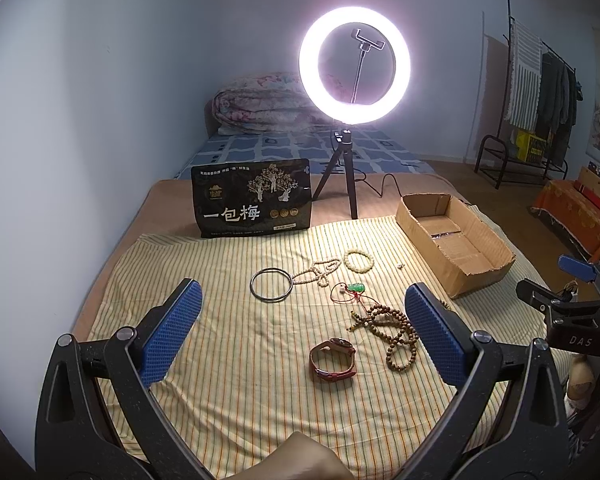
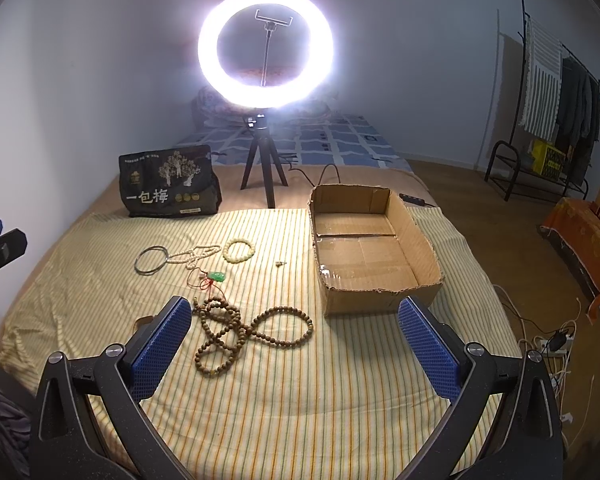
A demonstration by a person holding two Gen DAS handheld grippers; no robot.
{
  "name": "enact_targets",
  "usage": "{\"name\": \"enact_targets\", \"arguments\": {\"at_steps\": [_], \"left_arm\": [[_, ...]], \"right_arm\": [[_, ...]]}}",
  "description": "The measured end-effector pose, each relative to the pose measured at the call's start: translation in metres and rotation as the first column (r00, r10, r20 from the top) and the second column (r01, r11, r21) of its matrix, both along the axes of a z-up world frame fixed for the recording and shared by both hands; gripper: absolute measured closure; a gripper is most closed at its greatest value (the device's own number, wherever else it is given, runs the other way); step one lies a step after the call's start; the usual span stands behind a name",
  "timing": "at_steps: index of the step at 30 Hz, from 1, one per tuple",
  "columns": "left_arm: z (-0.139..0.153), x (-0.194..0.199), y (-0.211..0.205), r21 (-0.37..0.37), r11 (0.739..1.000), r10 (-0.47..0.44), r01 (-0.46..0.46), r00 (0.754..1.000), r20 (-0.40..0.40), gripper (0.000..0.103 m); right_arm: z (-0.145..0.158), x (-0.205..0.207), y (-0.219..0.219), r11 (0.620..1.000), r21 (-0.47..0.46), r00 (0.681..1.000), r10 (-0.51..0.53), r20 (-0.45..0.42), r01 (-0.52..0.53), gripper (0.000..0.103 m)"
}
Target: Organize jewelry
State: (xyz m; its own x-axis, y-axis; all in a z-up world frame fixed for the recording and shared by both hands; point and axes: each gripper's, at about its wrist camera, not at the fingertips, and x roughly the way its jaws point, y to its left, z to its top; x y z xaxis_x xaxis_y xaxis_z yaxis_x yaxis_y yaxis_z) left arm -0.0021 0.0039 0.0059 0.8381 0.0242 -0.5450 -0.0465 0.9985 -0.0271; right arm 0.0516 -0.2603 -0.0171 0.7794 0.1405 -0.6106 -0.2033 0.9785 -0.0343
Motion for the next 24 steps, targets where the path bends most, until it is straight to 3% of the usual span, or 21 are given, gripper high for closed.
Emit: {"name": "enact_targets", "arguments": {"at_steps": [24], "left_arm": [[-0.0007,-0.0006,0.0002,-0.002,1.000,0.000,0.000,1.000,0.000,0.000]], "right_arm": [[-0.0007,-0.0003,0.0008,1.000,-0.003,1.000,0.005,-0.010,-0.005,0.000]]}}
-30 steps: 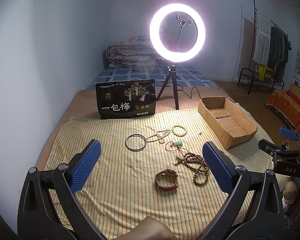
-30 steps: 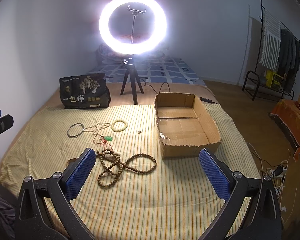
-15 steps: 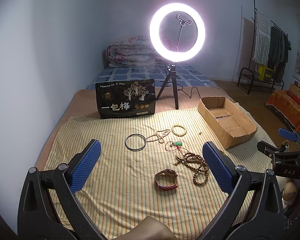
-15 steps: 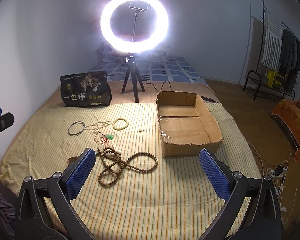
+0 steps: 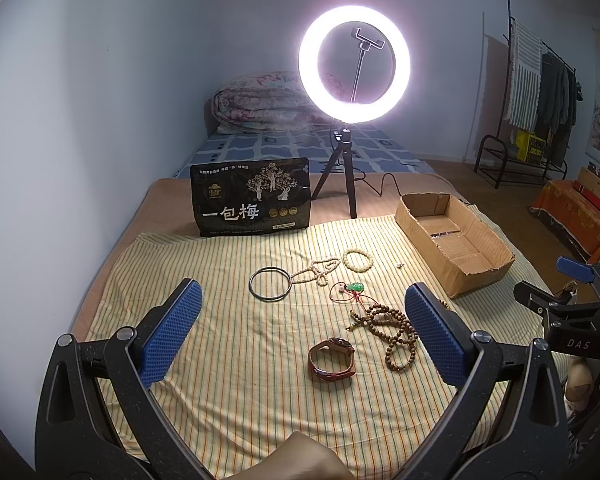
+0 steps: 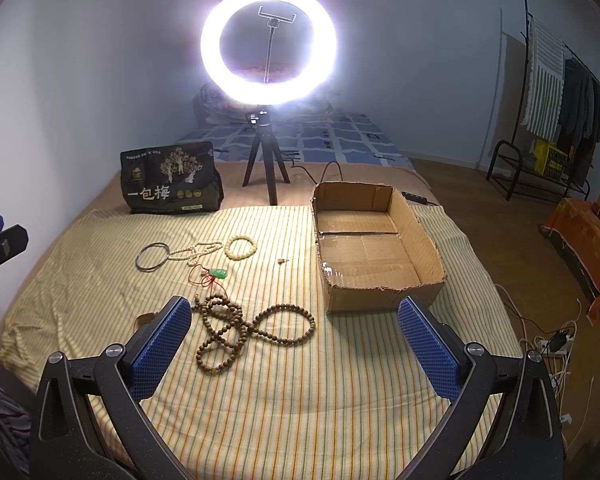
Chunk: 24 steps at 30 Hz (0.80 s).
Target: Organize jewelry
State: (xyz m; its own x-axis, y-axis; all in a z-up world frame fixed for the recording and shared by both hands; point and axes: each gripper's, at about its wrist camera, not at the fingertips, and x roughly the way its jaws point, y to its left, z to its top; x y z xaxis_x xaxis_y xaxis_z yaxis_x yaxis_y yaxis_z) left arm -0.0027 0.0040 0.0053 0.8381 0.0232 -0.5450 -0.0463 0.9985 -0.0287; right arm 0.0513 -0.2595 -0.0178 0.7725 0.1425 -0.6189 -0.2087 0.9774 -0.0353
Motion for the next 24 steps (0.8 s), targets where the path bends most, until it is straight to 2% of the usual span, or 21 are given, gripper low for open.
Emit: {"name": "enact_targets", "arguments": {"at_steps": [16,24], "left_arm": [[-0.001,0.000,-0.002,-0.002,1.000,0.000,0.000,1.000,-0.004,0.000],[-0.009,0.005,-0.005,-0.008,1.000,0.004,-0.004,0.999,-0.034,0.000]], "right_arm": [[-0.003,0.003,0.003,1.000,-0.004,1.000,0.008,-0.015,-0.008,0.000],[-0.007,0.010,0.006,1.000,-0.004,0.999,0.007,-0.038,-0.007,0.000]]}}
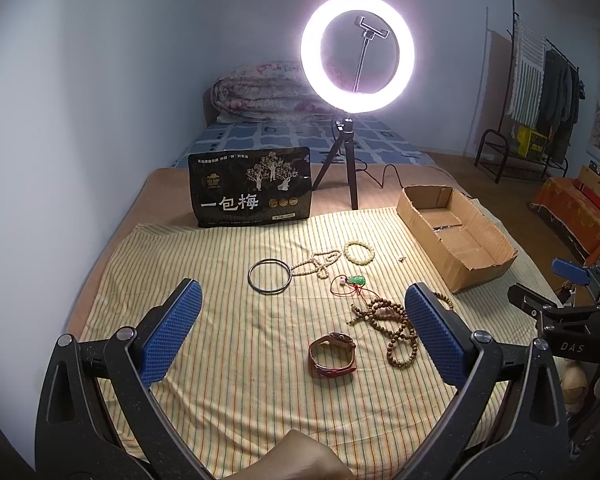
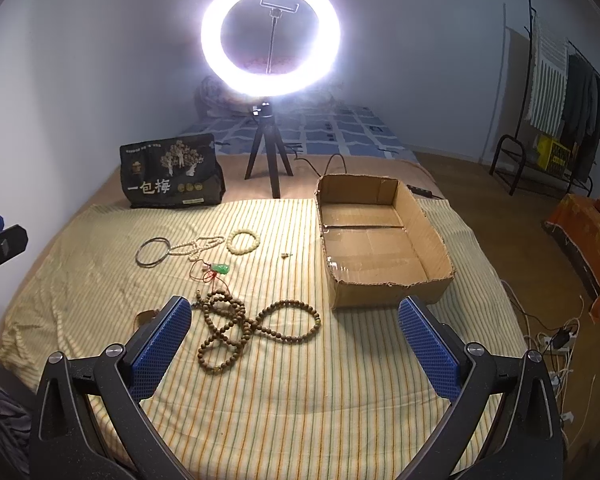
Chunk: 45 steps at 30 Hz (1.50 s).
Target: Organize jewelry
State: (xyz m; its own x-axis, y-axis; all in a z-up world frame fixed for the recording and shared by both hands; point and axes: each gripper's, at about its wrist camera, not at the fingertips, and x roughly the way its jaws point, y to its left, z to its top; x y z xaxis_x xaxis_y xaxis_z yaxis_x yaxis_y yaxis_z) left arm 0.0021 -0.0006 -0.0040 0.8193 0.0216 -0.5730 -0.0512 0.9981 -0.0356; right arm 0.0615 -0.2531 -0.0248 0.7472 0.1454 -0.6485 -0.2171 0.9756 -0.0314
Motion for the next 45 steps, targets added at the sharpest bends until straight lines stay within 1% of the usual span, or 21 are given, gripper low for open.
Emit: {"name": "enact_targets", "arguments": {"at_steps": [7,11,13,17,20,21,23,25,30,33,36,38,41,43,45], "left_arm": [[-0.007,0.014,0.011,-0.005,1.000,0.026,-0.026,0.999,-0.032,0.000],[-0.017,0.025,0.017,0.015,1.000,0.024,-0.023,0.997,-0.074,0.000],[-0.024,0.031,0.020,0.025,0.999,0.024,-0.022,0.994,-0.106,0.000],[-0.036,0.042,0.025,0.021,1.000,0.014,-0.011,0.987,-0.158,0.000],[-0.044,0.050,0.030,-0.008,1.000,0.004,-0.006,0.981,-0.195,0.001],[-0.047,0.052,0.032,-0.024,1.000,0.000,-0.005,0.978,-0.208,0.005],[-0.053,0.058,0.034,-0.049,0.999,-0.012,0.000,0.969,-0.246,0.010],[-0.061,0.064,0.034,-0.067,0.998,-0.022,0.003,0.960,-0.281,0.021],[-0.082,0.077,0.030,-0.118,0.993,-0.058,0.016,0.929,-0.364,0.036],[-0.096,0.083,0.023,-0.148,0.988,-0.093,0.034,0.906,-0.414,0.040],[-0.111,0.089,0.016,-0.179,0.983,-0.127,0.047,0.876,-0.466,0.048],[-0.121,0.094,0.013,-0.198,0.979,-0.140,0.045,0.856,-0.498,0.049],[-0.132,0.100,0.010,-0.220,0.975,-0.148,0.034,0.836,-0.528,0.051],[-0.139,0.105,0.009,-0.237,0.971,-0.157,0.027,0.821,-0.549,0.057],[-0.144,0.109,0.007,-0.240,0.970,-0.161,0.026,0.813,-0.560,0.057]], "right_arm": [[-0.012,0.007,0.004,0.999,-0.031,1.000,0.005,-0.020,-0.005,0.000],[-0.023,0.012,0.004,0.998,-0.055,0.999,0.012,-0.034,-0.014,0.000],[-0.030,0.016,0.006,0.997,-0.061,0.998,0.036,-0.052,-0.039,0.000],[-0.044,0.024,0.013,0.992,-0.063,0.990,0.101,-0.099,-0.107,0.000],[-0.051,0.032,0.019,0.987,-0.040,0.979,0.149,-0.141,-0.156,0.000],[-0.054,0.036,0.021,0.985,-0.034,0.973,0.163,-0.164,-0.171,0.000],[-0.059,0.045,0.025,0.981,-0.027,0.962,0.185,-0.203,-0.194,0.000],[-0.062,0.050,0.029,0.977,-0.026,0.954,0.201,-0.224,-0.212,0.000],[-0.074,0.064,0.041,0.957,-0.055,0.926,0.261,-0.274,-0.286,0.000],[-0.084,0.071,0.047,0.947,-0.049,0.906,0.288,-0.309,-0.318,0.001],[-0.101,0.080,0.053,0.937,-0.044,0.880,0.307,-0.362,-0.345,0.005],[-0.110,0.084,0.055,0.935,-0.054,0.873,0.305,-0.381,-0.351,0.006],[-0.123,0.094,0.060,0.932,-0.061,0.859,0.303,-0.412,-0.358,0.006],[-0.128,0.099,0.062,0.933,-0.040,0.850,0.308,-0.428,-0.359,0.007],[-0.130,0.103,0.065,0.932,-0.029,0.842,0.312,-0.440,-0.360,0.007]]}}
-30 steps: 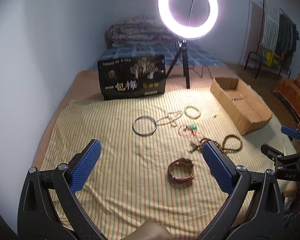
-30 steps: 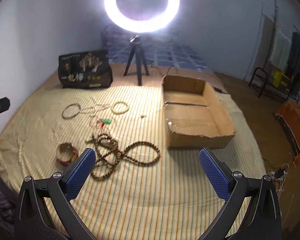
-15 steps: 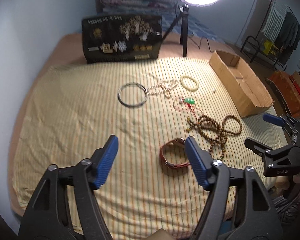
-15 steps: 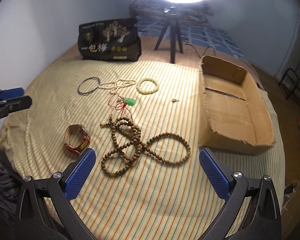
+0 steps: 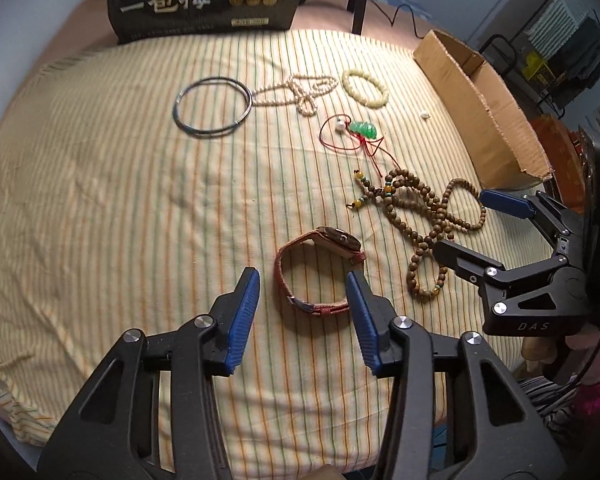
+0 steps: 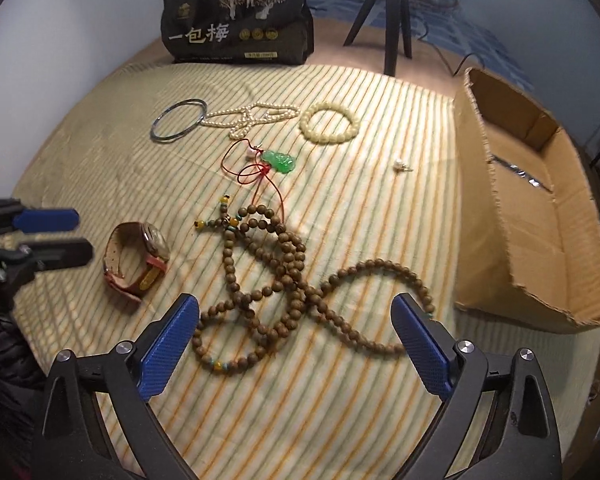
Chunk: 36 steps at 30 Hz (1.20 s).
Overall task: Organize jewelry
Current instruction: 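Grasp the red-strap watch with the left tool while the right tool grasps the brown bead strand, then lift the watch and bead strand and carry both over the cardboard box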
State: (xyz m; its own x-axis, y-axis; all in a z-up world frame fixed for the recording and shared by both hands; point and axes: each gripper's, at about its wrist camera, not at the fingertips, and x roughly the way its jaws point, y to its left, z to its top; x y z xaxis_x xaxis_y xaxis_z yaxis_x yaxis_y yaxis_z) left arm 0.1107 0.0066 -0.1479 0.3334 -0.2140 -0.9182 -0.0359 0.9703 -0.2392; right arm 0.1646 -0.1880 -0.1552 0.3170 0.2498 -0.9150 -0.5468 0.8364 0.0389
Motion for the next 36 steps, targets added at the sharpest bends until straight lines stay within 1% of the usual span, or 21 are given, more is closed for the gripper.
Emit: {"name": "enact_targets", "arguments": {"at_steps": [2,4,8,9,10,14,16,17,19,21,22,24,25,27,30,36], "left_arm": [[-0.007,0.004,-0.002,0.002,1.000,-0.002,0.002,1.000,-0.019,0.057],[-0.015,0.009,-0.003,0.006,1.000,0.002,-0.002,0.999,-0.044,0.063],[-0.026,0.015,0.001,0.004,1.000,0.024,-0.024,0.997,-0.076,0.065],[-0.028,0.017,0.000,0.003,1.000,0.027,-0.027,0.996,-0.081,0.069],[-0.030,0.018,0.001,0.001,1.000,0.029,-0.029,0.996,-0.087,0.071],[-0.037,0.021,0.002,-0.005,0.999,0.039,-0.039,0.995,-0.097,0.072],[-0.037,0.021,0.002,-0.005,0.999,0.043,-0.043,0.995,-0.095,0.077],[-0.038,0.021,0.003,-0.008,0.999,0.043,-0.044,0.994,-0.096,0.078],[-0.038,0.021,0.002,-0.015,0.999,0.043,-0.044,0.994,-0.097,0.084],[-0.038,0.022,0.002,-0.016,0.999,0.044,-0.046,0.994,-0.096,0.086],[-0.038,0.021,0.001,-0.013,0.999,0.043,-0.045,0.994,-0.097,0.089],[-0.038,0.022,0.002,-0.008,0.999,0.043,-0.044,0.995,-0.095,0.093],[-0.037,0.021,0.001,-0.009,0.999,0.044,-0.045,0.995,-0.093,0.093],[-0.036,0.021,0.003,-0.011,0.999,0.042,-0.043,0.995,-0.087,0.095],[-0.033,0.019,0.002,-0.013,0.999,0.041,-0.043,0.996,-0.076,0.096],[-0.017,0.017,-0.001,-0.010,0.999,0.033,-0.033,0.999,-0.018,0.097]], "right_arm": [[-0.003,0.003,0.004,1.000,-0.006,1.000,0.008,-0.009,-0.008,0.007],[-0.008,0.004,0.009,1.000,-0.014,1.000,0.022,-0.020,-0.022,0.007],[-0.013,0.003,0.016,0.998,-0.029,0.998,0.046,-0.031,-0.047,0.007],[-0.015,0.004,0.018,0.998,-0.039,0.998,0.046,-0.031,-0.048,0.007],[-0.016,0.004,0.018,0.998,-0.043,0.998,0.045,-0.032,-0.046,0.007],[-0.024,0.010,0.019,0.998,-0.053,0.998,0.030,-0.051,-0.033,0.007],[-0.028,0.011,0.019,0.997,-0.070,0.998,0.026,-0.059,-0.030,0.016],[-0.029,0.010,0.019,0.997,-0.072,0.998,0.024,-0.060,-0.028,0.019],[-0.031,0.016,0.018,0.998,-0.067,0.998,0.017,-0.060,-0.021,0.021],[-0.029,0.017,0.017,0.998,-0.061,0.998,0.008,-0.060,-0.011,0.034],[-0.028,0.018,0.017,0.999,-0.053,0.998,0.004,-0.063,-0.008,0.038],[-0.028,0.021,0.016,0.999,-0.045,0.998,-0.002,-0.066,-0.001,0.054],[-0.027,0.022,0.015,0.999,-0.037,0.998,-0.005,-0.070,0.002,0.059],[-0.027,0.023,0.013,1.000,-0.022,0.997,-0.010,-0.081,0.008,0.077],[-0.027,0.025,0.010,1.000,0.003,0.995,-0.015,-0.100,0.016,0.091],[-0.017,0.019,0.009,1.000,0.009,0.997,-0.008,-0.074,0.009,0.093]]}}
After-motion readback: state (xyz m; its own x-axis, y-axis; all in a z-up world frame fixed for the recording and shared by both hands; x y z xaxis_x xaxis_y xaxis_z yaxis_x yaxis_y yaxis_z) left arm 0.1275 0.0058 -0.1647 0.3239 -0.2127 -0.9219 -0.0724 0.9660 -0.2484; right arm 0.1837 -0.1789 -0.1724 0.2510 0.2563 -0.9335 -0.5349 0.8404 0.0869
